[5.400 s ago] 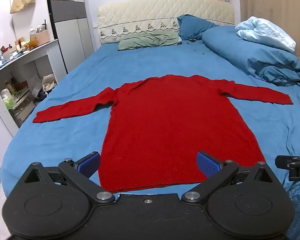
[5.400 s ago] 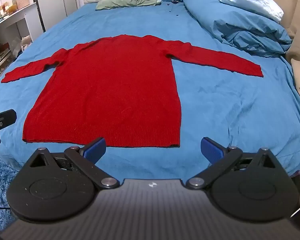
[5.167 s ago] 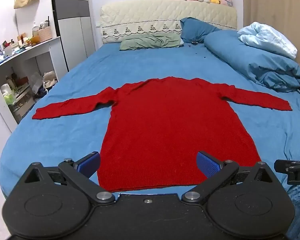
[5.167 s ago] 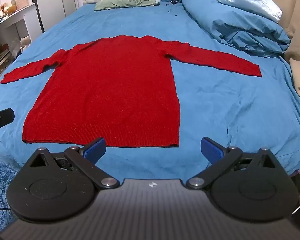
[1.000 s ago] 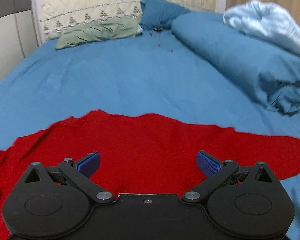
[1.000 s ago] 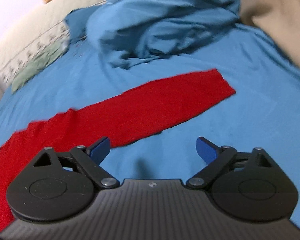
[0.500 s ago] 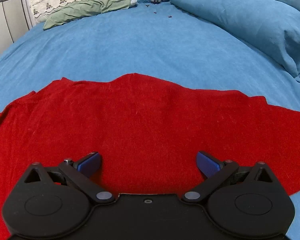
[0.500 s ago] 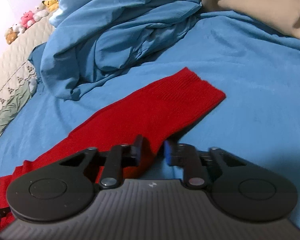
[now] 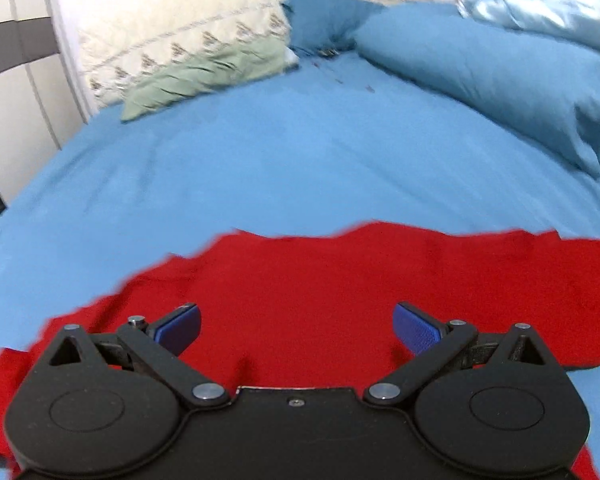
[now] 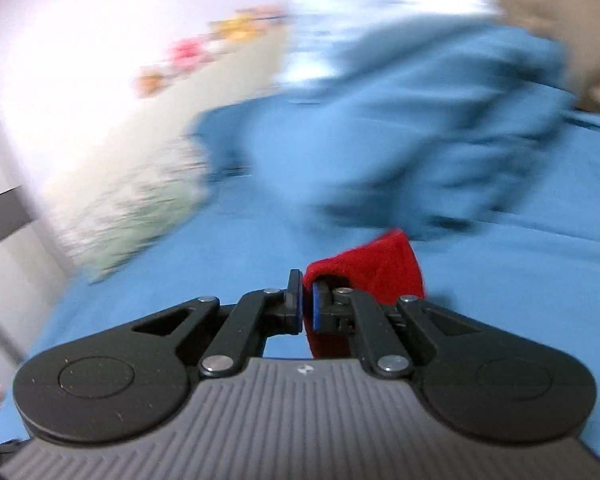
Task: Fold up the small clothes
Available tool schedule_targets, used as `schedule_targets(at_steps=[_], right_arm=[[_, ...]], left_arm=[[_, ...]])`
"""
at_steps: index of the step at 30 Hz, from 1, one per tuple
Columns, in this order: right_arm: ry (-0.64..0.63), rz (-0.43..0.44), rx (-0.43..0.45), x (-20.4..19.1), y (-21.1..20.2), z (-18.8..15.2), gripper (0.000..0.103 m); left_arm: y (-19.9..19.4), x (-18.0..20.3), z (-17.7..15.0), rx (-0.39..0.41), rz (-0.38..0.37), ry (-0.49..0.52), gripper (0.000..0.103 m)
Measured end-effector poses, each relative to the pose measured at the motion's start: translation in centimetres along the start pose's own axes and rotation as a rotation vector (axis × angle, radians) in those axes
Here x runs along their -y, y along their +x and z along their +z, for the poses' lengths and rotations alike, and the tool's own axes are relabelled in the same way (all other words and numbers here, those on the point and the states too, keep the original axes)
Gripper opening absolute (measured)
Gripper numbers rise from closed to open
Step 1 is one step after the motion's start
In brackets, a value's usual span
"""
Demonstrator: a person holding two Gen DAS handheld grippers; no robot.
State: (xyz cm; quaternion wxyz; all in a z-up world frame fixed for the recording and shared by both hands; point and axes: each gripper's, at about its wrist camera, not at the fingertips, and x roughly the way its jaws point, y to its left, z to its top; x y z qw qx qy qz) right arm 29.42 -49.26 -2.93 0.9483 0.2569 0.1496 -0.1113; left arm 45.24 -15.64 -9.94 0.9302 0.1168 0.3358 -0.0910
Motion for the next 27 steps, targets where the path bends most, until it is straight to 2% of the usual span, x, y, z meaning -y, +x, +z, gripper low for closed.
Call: schedule_targets(at_steps=[3, 6, 7, 9, 12, 14, 16, 18, 20, 21, 22, 24, 27], right_arm=[[-0.079, 0.175, -0.037, -8.1, 1.4, -1.4, 0.02], [-0.187, 0.337, -0.154, -15.9, 3.9, -6.1, 0.02], [-0.223, 0.362, -0.195, -17.7, 4.7, -8.2, 0.02], [-0.296, 0.385, -0.298, -20.7, 6.5, -13.1, 0.02], [-0.402, 0.358, -0.428, -22.8, 8.4, -20.4, 0.02], [-0.435, 0.344, -0.469, -23.1, 8.9, -23.1, 0.02], [-0.456, 0.35, -0.444, -22.9, 8.6, -23.6, 0.022], [-0.474, 0.358, -0.454, -22.9, 8.4, -23.0, 0.035], [-0.539, 0.365, -0.437, -22.9, 7.2, -22.1, 0.073], [-0.576, 0.356, -0.411, -22.1, 6.1, -21.7, 0.08], [-0.608, 0.349, -0.389, -21.6, 5.2, -21.3, 0.083], [-0.645, 0.332, -0.38, -19.7, 3.5, -19.9, 0.083], [-0.632, 0.305, -0.392, -16.3, 1.3, -17.9, 0.084]], left_arm=[[-1.7, -4.9, -0.3, 0.003, -0.003, -0.058, 0.103], [-3.2, -9.4, -1.6, 0.02, 0.1, -0.101, 0.103], [-3.5, -10.6, -2.2, 0.024, 0.13, -0.112, 0.103], [-4.0, -13.3, -4.0, 0.016, 0.155, -0.135, 0.103], [-3.6, -15.8, -5.8, -0.03, 0.157, -0.149, 0.103], [-3.4, -16.4, -6.7, -0.051, 0.14, -0.148, 0.103], [-3.7, -16.5, -7.0, -0.048, 0.109, -0.144, 0.103], [-4.2, -15.7, -6.8, -0.034, 0.074, -0.132, 0.103], [-4.5, -14.4, -6.1, -0.018, 0.026, -0.103, 0.103], [-4.6, -13.6, -5.8, -0.008, -0.004, -0.078, 0.103], [-4.8, -12.6, -5.6, 0.0, -0.028, -0.051, 0.103], [-4.9, -10.5, -5.0, 0.014, -0.078, 0.026, 0.103], [-3.7, -6.6, -4.3, 0.006, -0.137, 0.13, 0.102]])
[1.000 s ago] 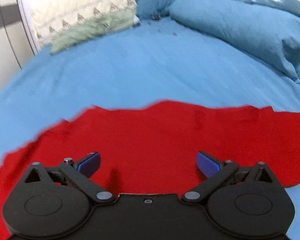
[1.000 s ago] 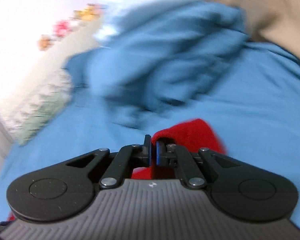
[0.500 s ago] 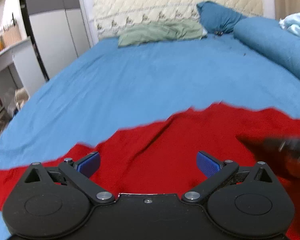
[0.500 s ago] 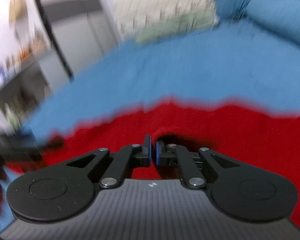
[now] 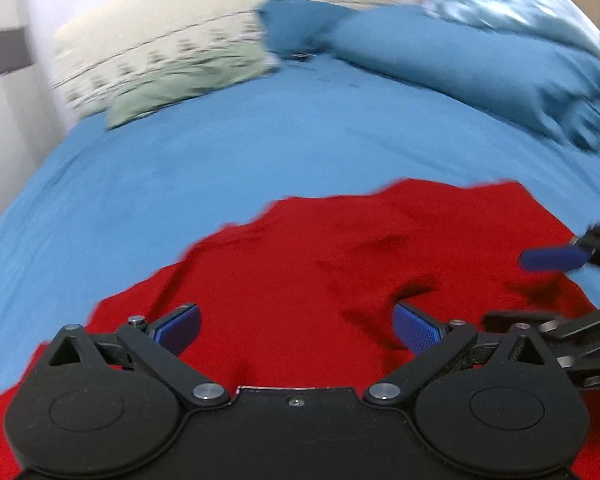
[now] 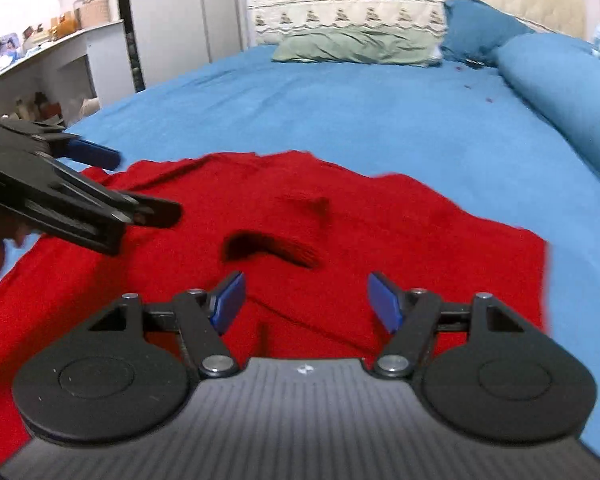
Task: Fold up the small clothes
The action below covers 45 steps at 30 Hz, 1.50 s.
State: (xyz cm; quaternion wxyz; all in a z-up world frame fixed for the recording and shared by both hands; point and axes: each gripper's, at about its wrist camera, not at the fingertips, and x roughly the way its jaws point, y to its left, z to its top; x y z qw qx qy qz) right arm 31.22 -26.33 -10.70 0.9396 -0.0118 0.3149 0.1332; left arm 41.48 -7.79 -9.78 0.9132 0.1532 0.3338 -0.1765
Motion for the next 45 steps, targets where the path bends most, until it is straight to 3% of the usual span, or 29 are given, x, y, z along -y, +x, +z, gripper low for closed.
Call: schedule_targets(at_steps=[4, 7, 10, 12, 18, 23, 28, 29, 33, 39, 41, 45], right_arm=[[0.059, -0.034, -0.013, 3.4, -3.3, -1.5, 0.084], [0.099, -0.052, -0.018, 5.7, -5.2, -2.8, 0.084], [0.127, -0.067, -0.019, 7.2, -6.1, -3.6, 0.084], [0.151, -0.075, -0.013, 8.0, -6.5, -4.2, 0.084], [0.268, -0.075, 0.015, 9.3, -6.5, -5.0, 0.084], [0.302, -0.085, -0.003, 9.4, -5.7, -5.6, 0.084], [0.269, -0.131, -0.028, 9.0, -5.0, -5.7, 0.096], [0.262, -0.14, -0.031, 8.9, -4.9, -5.7, 0.096], [0.234, -0.172, -0.042, 8.5, -3.7, -5.6, 0.096], [0.115, -0.223, -0.041, 6.5, -1.4, -4.6, 0.096], [0.092, -0.226, -0.051, 5.8, -0.3, -4.1, 0.096], [0.039, -0.255, -0.073, 4.6, 2.0, -3.0, 0.096]], left_arm=[[3.2, 3.6, 0.0, -0.037, -0.013, 0.098, 0.088], [5.9, 4.7, 0.1, -0.071, 0.006, 0.138, 0.065], [6.9, 4.6, 0.3, -0.063, -0.03, 0.093, 0.042], [7.1, 3.8, 0.7, -0.059, -0.023, 0.02, 0.013], [5.7, -2.1, -1.0, -0.008, -0.026, -0.362, 0.011], [5.6, -4.9, -4.7, 0.003, -0.1, -0.53, 0.022], [5.2, -4.2, -4.6, 0.033, -0.1, -0.479, 0.02], [5.2, -4.1, -4.3, 0.037, -0.102, -0.469, 0.003], [2.9, -4.7, -3.3, 0.147, -0.073, -0.451, 0.004], [-3.2, -9.4, -3.8, 0.322, 0.144, -0.438, 0.004], [-3.9, -11.1, -5.1, 0.329, 0.197, -0.441, 0.004], [-2.9, -14.1, -7.9, 0.263, 0.219, -0.506, 0.004]])
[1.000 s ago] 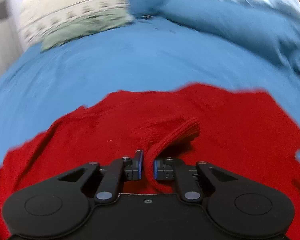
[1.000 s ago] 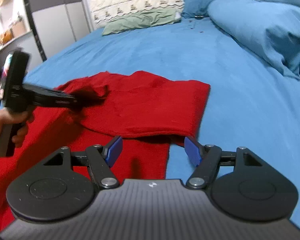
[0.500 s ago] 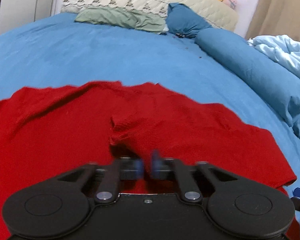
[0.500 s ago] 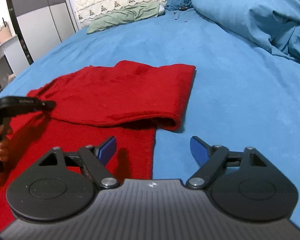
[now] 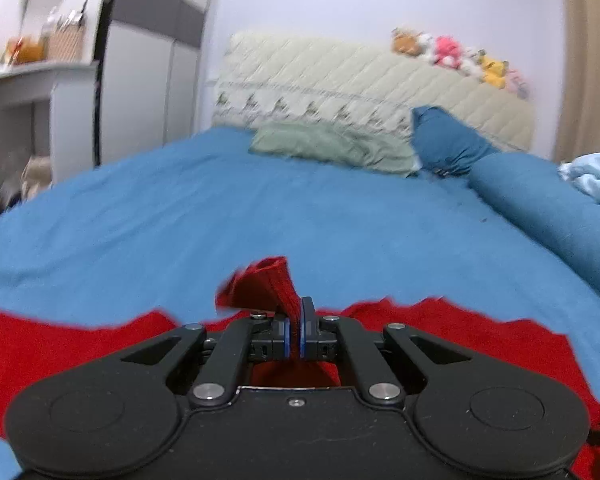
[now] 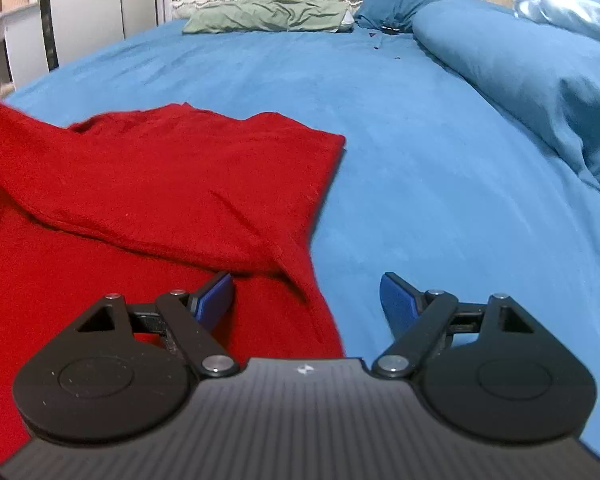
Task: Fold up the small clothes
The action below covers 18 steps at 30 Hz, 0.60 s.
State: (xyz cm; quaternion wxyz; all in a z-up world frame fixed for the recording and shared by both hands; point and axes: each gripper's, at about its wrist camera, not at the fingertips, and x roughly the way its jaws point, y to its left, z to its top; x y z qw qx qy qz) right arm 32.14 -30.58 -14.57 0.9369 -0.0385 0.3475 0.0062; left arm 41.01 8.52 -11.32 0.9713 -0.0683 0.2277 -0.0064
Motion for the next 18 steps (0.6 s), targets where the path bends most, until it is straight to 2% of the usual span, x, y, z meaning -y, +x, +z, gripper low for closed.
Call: schedule_targets(at_steps=[4, 8, 10, 12, 14, 16, 17, 18], right_arm=[[-0.006, -0.028, -0.009, -0.5, 1.3, 1.1, 0.096], [0.024, -0.078, -0.028, 1.1, 1.5, 0.9, 0.096], [0.023, -0.069, -0.035, 1.9, 1.2, 0.5, 0.096], [0.02, -0.055, -0.045, 2.5, 0.6, 0.3, 0.096], [0.019, -0.032, -0.036, 2.7, -0.6, 0.5, 0.096], [0.011, 0.031, 0.017, 2.3, -2.1, 0.9, 0.097], [0.017, 0.071, 0.039, 1.8, -2.4, 1.2, 0.097], [0.026, 0.118, 0.052, 1.1, -2.3, 1.7, 0.097]], left_arm=[[0.7, -1.4, -1.2, -0.038, -0.004, -0.027, 0.004], [0.6, -1.8, -2.2, -0.087, -0.017, 0.006, 0.006], [0.5, -2.4, -2.7, -0.132, -0.006, 0.038, 0.017], [0.3, -3.0, -3.4, -0.191, 0.043, 0.065, 0.027], [-0.8, -3.8, -3.9, -0.217, 0.079, 0.095, 0.036], [-2.5, -4.2, -3.7, -0.183, 0.067, 0.12, 0.053], [-3.2, -4.1, -3.5, -0.161, 0.056, 0.126, 0.065], [-3.4, -4.0, -3.2, -0.143, 0.036, 0.124, 0.069]])
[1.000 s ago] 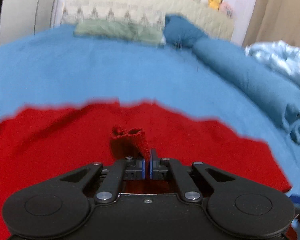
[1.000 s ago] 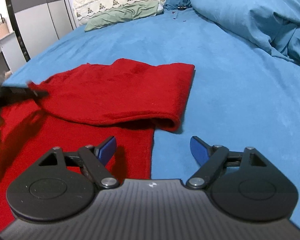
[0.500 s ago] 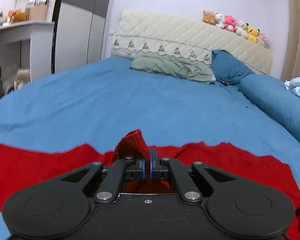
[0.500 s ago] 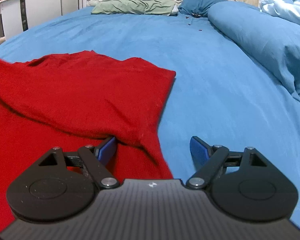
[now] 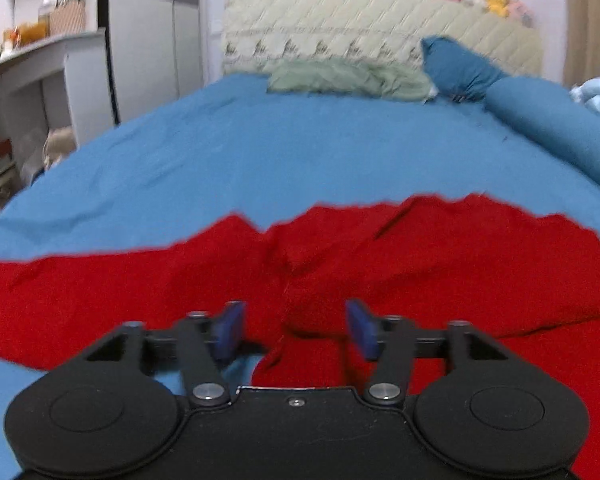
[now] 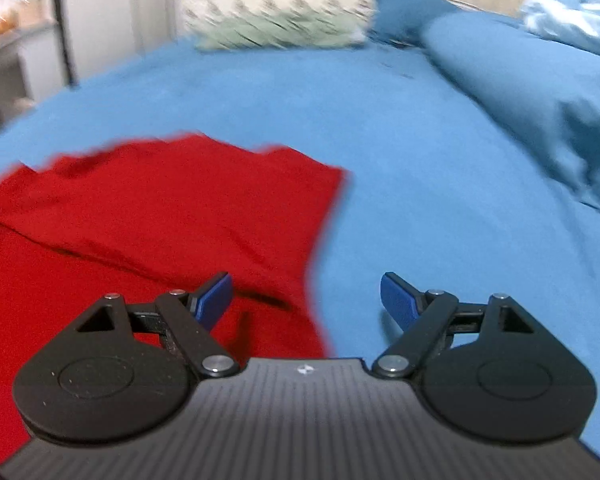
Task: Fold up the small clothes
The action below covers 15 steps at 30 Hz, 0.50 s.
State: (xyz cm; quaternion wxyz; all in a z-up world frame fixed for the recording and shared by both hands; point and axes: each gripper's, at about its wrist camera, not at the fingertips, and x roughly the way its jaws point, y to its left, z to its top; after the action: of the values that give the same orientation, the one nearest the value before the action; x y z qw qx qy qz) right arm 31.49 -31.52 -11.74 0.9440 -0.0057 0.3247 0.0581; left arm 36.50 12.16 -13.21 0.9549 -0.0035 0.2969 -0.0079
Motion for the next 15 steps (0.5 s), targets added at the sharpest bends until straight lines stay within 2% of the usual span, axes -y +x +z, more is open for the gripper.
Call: schedule_targets(at_steps=[1, 3, 5, 7, 9, 10, 12, 15], right_arm=[[0.009, 0.048, 0.008, -0.9, 0.6, 0.4, 0.097], [0.019, 0.087, 0.001, -2.7, 2.4, 1.0, 0.097], [0.018, 0.094, -0.024, -3.8, 4.4, 1.0, 0.097], [0.031, 0.058, -0.061, -4.1, 6.2, 0.5, 0.097], [0.066, 0.06, -0.04, -3.5, 6.2, -0.3, 0.097], [0.081, 0.058, -0.041, -3.3, 6.1, -0.5, 0.097], [0.089, 0.061, -0.042, -2.9, 6.0, -0.7, 0.097], [0.066, 0.053, -0.055, -3.7, 5.4, -0.3, 0.097]], left_arm=[[0.0, 0.3, 0.3, 0.012, -0.032, -0.005, 0.07], [1.1, 1.3, 1.0, -0.003, -0.092, -0.009, 0.07], [2.8, 2.2, 1.3, -0.03, -0.121, -0.008, 0.07], [4.7, 2.8, 0.8, -0.083, -0.13, 0.005, 0.07], [6.0, 2.7, -0.2, -0.141, -0.132, 0.003, 0.07], [5.8, 2.5, -0.6, -0.116, -0.141, 0.019, 0.07], [5.3, 2.3, -0.5, -0.118, -0.142, 0.033, 0.07], [3.6, 1.9, 0.3, -0.117, -0.144, 0.003, 0.07]])
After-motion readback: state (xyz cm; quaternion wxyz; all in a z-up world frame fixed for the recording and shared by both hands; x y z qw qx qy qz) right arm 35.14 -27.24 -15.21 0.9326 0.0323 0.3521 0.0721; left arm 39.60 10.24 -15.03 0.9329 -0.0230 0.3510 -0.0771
